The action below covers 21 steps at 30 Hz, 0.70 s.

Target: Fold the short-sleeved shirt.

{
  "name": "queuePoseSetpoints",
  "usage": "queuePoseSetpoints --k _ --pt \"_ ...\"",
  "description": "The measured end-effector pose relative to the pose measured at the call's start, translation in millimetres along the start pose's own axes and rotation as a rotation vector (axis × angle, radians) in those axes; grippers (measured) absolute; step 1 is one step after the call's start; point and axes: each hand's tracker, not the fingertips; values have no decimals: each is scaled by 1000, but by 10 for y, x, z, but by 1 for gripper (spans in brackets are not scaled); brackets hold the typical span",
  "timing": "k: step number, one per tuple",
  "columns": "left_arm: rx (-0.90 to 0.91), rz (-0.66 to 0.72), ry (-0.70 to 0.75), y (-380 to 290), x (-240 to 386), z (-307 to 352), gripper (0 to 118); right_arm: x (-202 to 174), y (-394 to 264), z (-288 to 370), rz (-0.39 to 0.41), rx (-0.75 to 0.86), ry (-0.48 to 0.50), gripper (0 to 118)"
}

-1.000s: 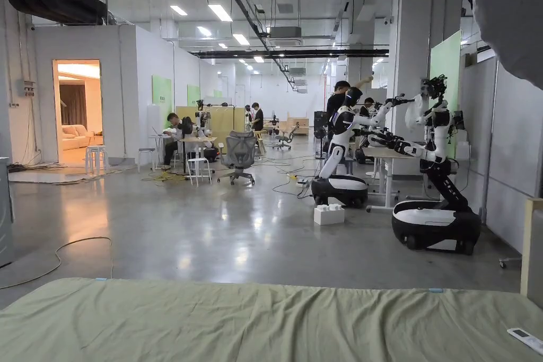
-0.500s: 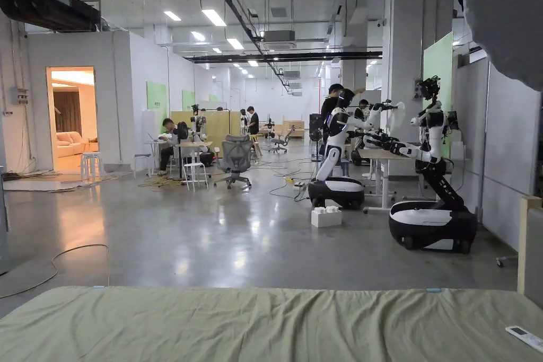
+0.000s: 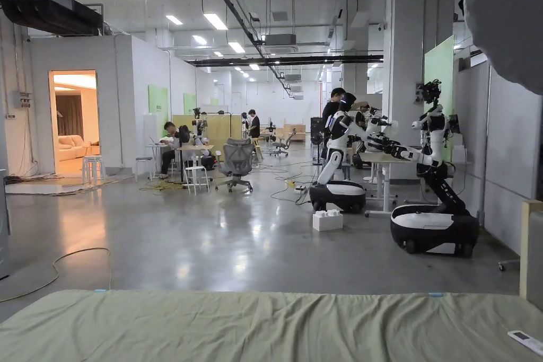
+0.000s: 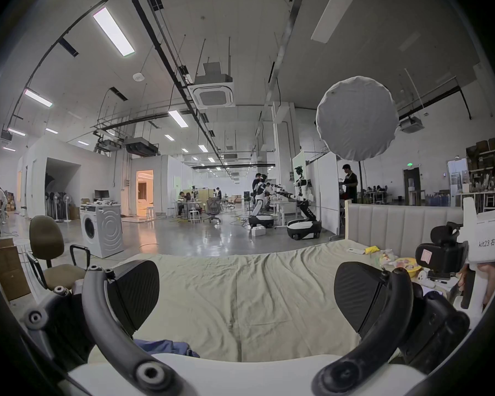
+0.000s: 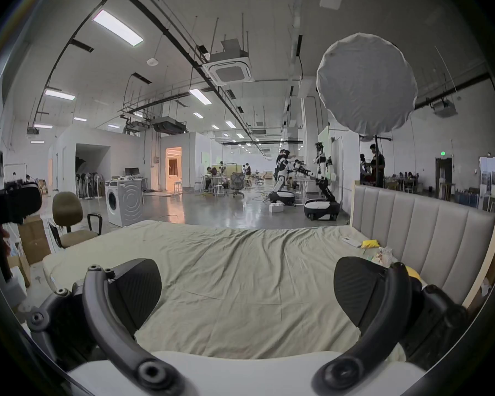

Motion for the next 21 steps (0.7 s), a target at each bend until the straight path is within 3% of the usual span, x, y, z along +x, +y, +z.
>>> queuePoseSetpoints --k 1,7,14,21 --pt "3 -2 4 4 16 -23 118 10 -76 5 -69 -64 1 118" --pt "-20 36 30 4 -30 -38 118 -10 -31 3 -35 -28 -2 118" --pt "-56 9 34 -33 8 -55 118 48 -59 9 -101 -48 13 118" --pt "-62 -8 13 -23 50 -63 118 48 -69 15 -99 -52 9 118"
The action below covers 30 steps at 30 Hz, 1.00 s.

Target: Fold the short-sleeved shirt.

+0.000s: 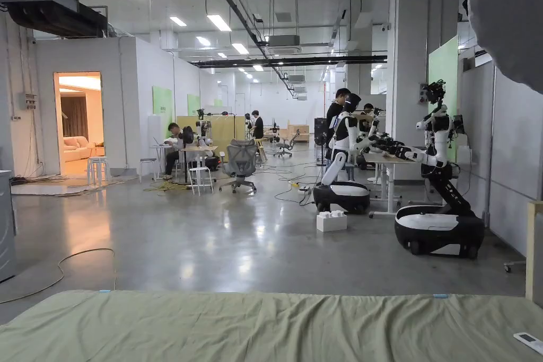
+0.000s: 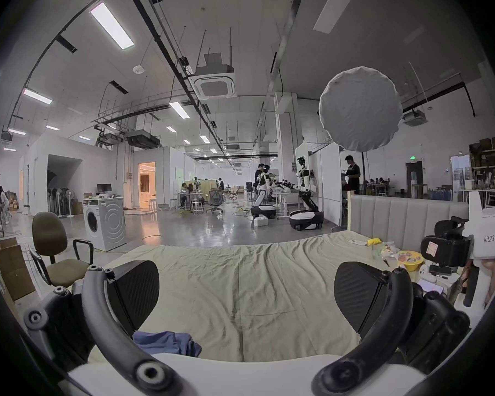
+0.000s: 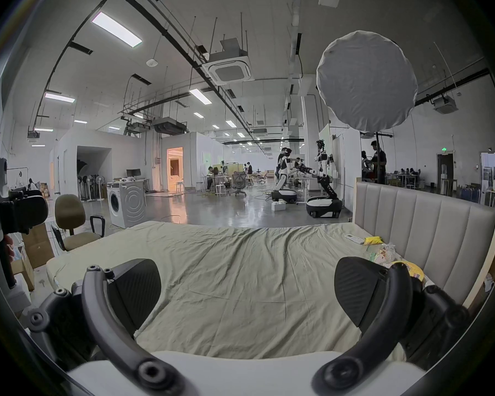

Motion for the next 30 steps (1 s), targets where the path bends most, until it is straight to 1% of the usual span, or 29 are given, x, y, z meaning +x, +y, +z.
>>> queuePoseSetpoints --k 5,11,14,20,25,27,28,29,30 --pt "1 -9 -7 14 3 -9 118 -1 3 -8 -10 -4 11 118" --pt "-1 59 -19 57 -53 -4 118 -5 6 0 -3 -6 18 118" --pt "9 70 -20 74 -68 14 118 10 16 -4 5 -6 2 118" --pt "1 84 -3 71 -84 18 118 47 3 -14 -28 -23 -8 118" --pt "-23 47 -3 12 -63 -9 118 28 7 -32 -24 -15 -11 118" --pt "-26 37 -4 2 -49 -7 118 16 46 -50 -60 -30 -19 118" --pt "-27 37 -8 3 -47 -6 118 22 57 -68 -101 -71 -15 118" --pt "-28 42 -17 1 -47 -4 118 25 81 -79 -121 -90 -10 118" --pt "-27 50 -27 3 -45 -3 118 25 81 -75 -172 -134 -26 118"
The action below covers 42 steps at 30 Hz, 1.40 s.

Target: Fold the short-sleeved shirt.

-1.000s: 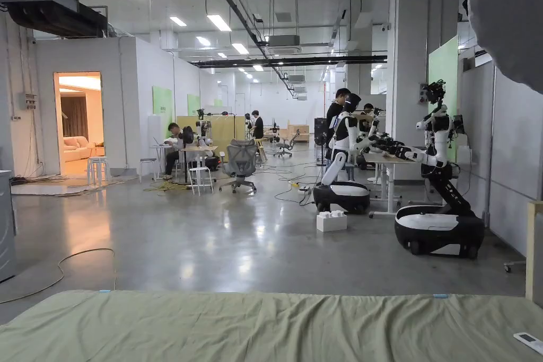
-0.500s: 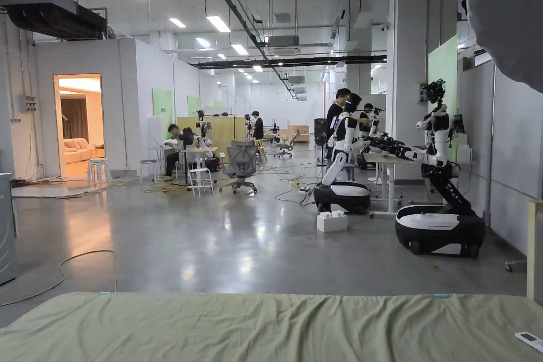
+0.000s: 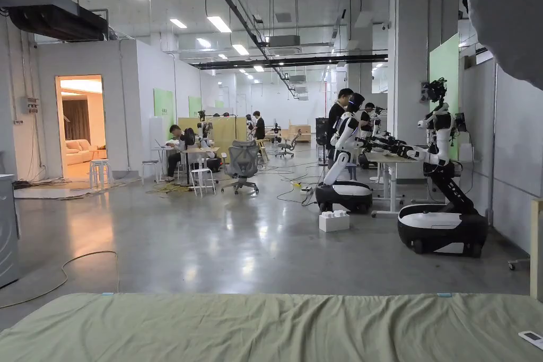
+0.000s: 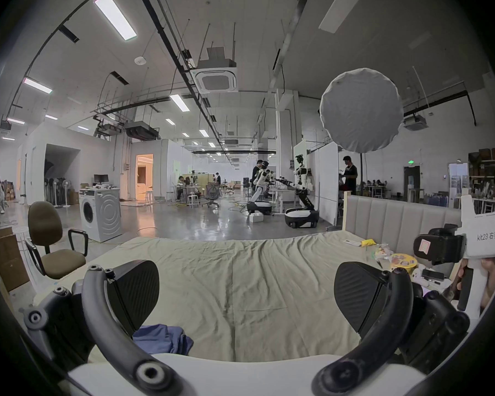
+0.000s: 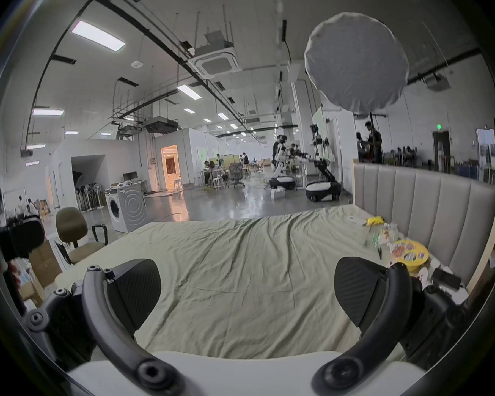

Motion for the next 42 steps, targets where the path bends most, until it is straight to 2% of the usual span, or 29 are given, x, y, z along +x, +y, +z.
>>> queuePoseSetpoints --k 2,4,8,12,16,22,32,42 --pt "4 1 -5 8 5 6 118 -35 81 43 4 31 -32 118" --pt "3 -18 2 18 7 9 118 -56 137 100 -31 16 -96 118" --pt "-3 -41 33 15 15 6 118 -31 202 144 -130 -14 -140 118" --pt "2 0 3 13 2 16 118 -78 252 161 -139 -40 -186 118" --pt "-2 -11 7 13 9 17 118 -121 263 193 -141 -41 -161 118" --pt "7 10 -1 25 1 22 118 -113 266 196 -184 -44 -133 118" --pt "7 13 -8 17 13 27 118 -237 221 152 -57 -51 -170 118" --pt "28 -31 -32 55 41 65 118 -265 227 134 -47 -37 -179 118"
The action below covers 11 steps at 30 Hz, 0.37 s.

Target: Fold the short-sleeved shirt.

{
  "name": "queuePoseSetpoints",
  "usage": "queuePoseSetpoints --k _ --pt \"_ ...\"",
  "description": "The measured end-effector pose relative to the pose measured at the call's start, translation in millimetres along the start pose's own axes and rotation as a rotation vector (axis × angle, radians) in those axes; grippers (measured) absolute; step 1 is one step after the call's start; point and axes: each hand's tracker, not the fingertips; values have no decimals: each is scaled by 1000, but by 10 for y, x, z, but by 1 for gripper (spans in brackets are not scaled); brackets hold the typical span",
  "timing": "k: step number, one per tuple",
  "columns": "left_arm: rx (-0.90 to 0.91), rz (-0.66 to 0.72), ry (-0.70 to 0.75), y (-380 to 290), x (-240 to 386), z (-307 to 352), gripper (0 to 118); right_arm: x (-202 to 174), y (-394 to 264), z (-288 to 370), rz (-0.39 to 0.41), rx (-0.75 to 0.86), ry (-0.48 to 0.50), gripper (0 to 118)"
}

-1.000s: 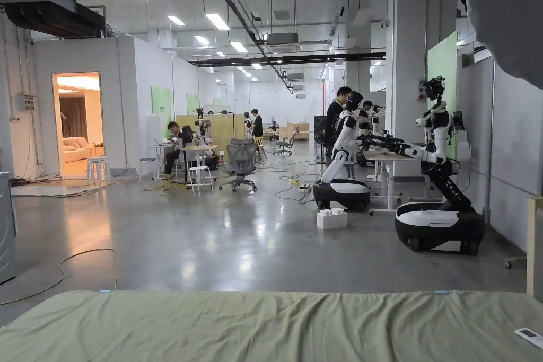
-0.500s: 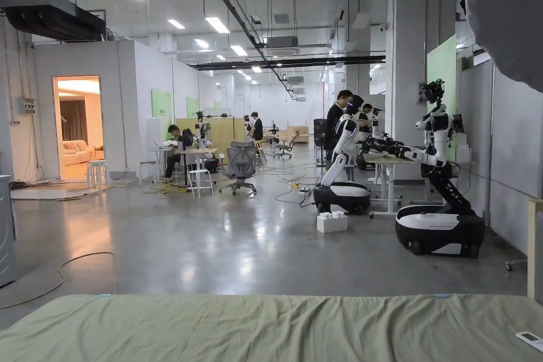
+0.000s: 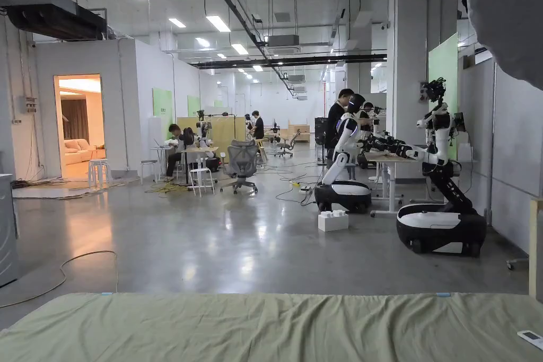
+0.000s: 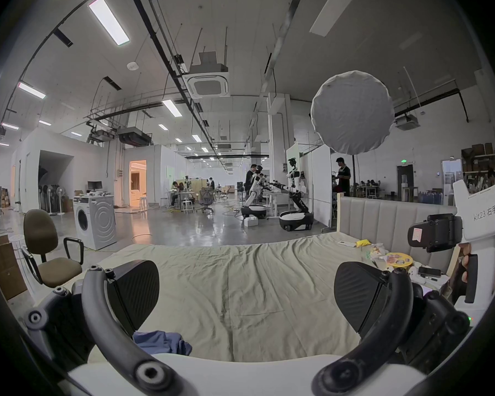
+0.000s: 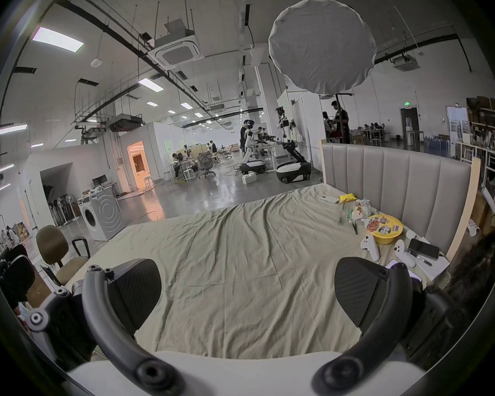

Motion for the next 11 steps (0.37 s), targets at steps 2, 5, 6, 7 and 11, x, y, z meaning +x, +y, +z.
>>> queuePoseSetpoints --k 2,5,6,7,11 --pt "-2 -7 2 -5 0 -10 118 -9 -3 4 26 8 -5 118" --pt "-2 -4 3 -9 0 -19 118 4 0 -10 11 -6 4 118" --pt "-2 -1 0 -10 2 -20 118 3 -5 -9 5 0 1 118" --pt "-3 1 -2 -11 3 -19 118 -4 -19 -8 1 8 -3 118" --pt "-7 -3 -1 -20 6 -17 118 -24 -55 10 25 -2 70 118"
